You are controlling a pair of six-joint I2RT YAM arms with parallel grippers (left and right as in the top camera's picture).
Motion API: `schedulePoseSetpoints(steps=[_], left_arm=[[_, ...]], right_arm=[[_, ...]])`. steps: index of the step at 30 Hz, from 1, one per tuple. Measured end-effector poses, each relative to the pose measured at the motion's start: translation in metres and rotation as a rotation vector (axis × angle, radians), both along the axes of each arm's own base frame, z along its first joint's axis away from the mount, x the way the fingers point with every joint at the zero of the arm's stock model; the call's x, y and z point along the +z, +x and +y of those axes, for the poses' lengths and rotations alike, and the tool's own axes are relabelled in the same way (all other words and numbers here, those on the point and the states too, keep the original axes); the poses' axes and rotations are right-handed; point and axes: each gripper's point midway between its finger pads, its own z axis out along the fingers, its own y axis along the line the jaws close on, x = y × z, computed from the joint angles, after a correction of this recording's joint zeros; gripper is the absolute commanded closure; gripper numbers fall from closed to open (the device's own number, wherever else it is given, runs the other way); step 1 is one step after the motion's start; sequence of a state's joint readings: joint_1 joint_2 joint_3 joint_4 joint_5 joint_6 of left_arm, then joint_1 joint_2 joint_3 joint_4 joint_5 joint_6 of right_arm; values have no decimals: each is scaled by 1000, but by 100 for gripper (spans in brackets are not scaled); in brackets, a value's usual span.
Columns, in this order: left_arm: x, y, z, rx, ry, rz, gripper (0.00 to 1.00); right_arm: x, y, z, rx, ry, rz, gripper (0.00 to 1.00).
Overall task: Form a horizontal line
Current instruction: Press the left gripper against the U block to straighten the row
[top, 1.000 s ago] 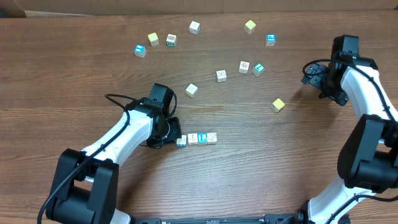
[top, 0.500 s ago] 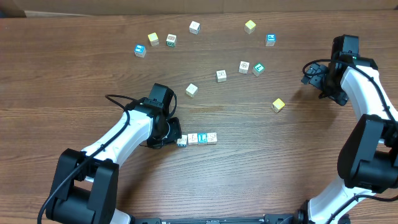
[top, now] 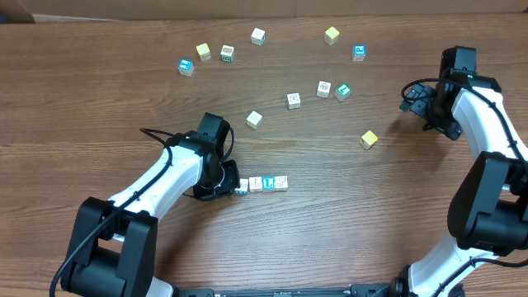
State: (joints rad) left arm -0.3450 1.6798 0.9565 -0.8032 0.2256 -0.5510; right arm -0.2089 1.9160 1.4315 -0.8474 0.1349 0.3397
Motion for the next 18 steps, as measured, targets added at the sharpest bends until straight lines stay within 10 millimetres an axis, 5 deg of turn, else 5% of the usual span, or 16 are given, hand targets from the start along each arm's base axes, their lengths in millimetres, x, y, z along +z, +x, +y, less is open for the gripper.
schedulePoseSetpoints(steps=[18], left_arm=[[1, -2, -3, -1, -16, 11, 95]], right_arm=[[0, 0, 0, 0, 0, -1, 0]])
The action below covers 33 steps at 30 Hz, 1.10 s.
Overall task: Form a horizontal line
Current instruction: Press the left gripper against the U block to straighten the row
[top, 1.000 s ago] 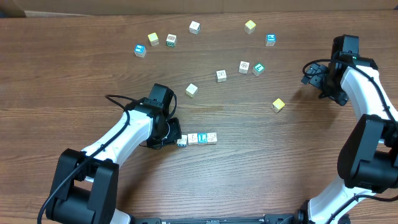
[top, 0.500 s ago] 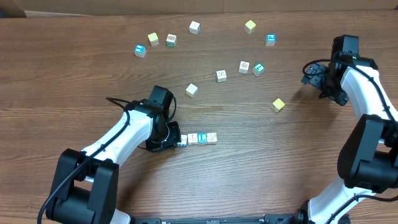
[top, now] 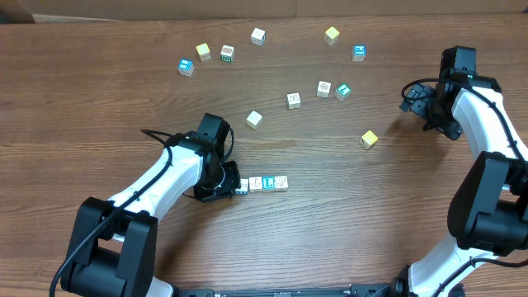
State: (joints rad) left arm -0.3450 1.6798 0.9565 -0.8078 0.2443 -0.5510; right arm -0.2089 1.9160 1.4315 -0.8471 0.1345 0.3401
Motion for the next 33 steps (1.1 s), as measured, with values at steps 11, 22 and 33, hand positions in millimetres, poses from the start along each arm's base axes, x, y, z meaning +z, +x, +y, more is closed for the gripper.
schedulePoseSetpoints(steps=[11, 22, 33], left_arm=[[-1, 3, 2, 1, 13, -14, 95], [-1, 10, 2, 2, 17, -46, 95], [-1, 10, 2, 2, 16, -45, 96]], right_arm=[[0, 0, 0, 0, 0, 0, 0], [0, 0, 0, 0, 0, 0, 0], [0, 0, 0, 0, 0, 1, 0]])
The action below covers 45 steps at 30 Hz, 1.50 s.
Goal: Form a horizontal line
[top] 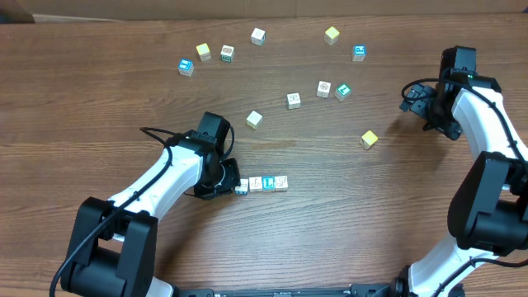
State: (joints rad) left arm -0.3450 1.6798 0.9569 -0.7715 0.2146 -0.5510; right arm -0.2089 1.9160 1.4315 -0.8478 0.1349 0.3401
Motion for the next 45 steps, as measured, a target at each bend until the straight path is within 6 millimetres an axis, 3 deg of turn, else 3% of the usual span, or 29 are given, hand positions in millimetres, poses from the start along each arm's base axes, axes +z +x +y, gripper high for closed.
schedulePoseSetpoints(steps=[28, 37, 45], left_arm=[[1, -3, -5, -3, -33, 16, 96], [1, -22, 1, -1, -6, 97, 96], [5, -31, -10, -7, -72, 137, 96]], right_arm=[[0, 0, 0, 0, 0, -1, 0], [0, 0, 0, 0, 0, 0, 0], [0, 0, 0, 0, 0, 0, 0]])
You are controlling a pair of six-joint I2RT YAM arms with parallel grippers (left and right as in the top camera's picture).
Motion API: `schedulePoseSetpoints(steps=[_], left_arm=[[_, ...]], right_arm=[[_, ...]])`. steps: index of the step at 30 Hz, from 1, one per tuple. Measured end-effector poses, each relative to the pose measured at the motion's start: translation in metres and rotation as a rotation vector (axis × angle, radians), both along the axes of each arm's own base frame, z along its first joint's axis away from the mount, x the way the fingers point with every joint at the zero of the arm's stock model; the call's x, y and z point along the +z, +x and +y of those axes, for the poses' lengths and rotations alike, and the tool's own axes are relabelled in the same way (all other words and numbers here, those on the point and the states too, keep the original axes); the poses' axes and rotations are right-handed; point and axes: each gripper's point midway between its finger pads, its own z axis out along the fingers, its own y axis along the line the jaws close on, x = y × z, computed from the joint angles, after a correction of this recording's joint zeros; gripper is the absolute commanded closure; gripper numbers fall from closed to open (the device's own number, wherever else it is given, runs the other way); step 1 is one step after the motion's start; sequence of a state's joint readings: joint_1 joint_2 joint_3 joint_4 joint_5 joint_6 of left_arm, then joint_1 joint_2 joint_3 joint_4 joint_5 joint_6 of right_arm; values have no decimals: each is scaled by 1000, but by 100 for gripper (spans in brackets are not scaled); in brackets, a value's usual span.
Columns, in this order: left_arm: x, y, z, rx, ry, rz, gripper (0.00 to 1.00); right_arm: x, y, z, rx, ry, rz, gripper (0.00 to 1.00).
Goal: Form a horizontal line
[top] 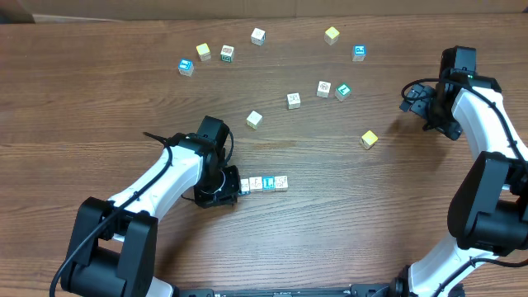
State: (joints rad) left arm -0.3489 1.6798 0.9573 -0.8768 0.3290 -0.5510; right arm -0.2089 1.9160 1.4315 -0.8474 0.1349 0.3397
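A short row of small cubes [268, 182] lies near the middle of the wooden table [99, 107], running left to right. Its leftmost cube [245, 185] sits right at the tip of my left gripper [233, 185], which points right along the row; from above I cannot make out whether the jaws grip it. My right gripper [407, 96] hovers at the far right of the table, away from every cube, and its jaw state is unclear too.
Several loose cubes are scattered across the far half: a pale one [254, 120] closest to the row, a yellow one [369, 139] toward the right arm, a white one [293, 101], a teal one [342, 91], and others along the back edge.
The left arm has shifted slightly and the leftmost cube now lies level with the row instead of a little below it. The right arm is unchanged.
At all earlier moments my left gripper stayed at the row's left end with a small cube at its tip, sitting slightly lower than the three aligned cubes. Now that cube lines up as the row's fourth. The right arm never moved.
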Motion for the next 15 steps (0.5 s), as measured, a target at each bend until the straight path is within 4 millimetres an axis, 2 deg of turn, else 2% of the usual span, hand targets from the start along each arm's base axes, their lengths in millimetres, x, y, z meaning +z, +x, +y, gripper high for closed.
schedulePoseSetpoints(steps=[15], left_arm=[[0, -10, -24, -37, -1, -4, 96]], right_arm=[[0, 0, 0, 0, 0, 0, 0]])
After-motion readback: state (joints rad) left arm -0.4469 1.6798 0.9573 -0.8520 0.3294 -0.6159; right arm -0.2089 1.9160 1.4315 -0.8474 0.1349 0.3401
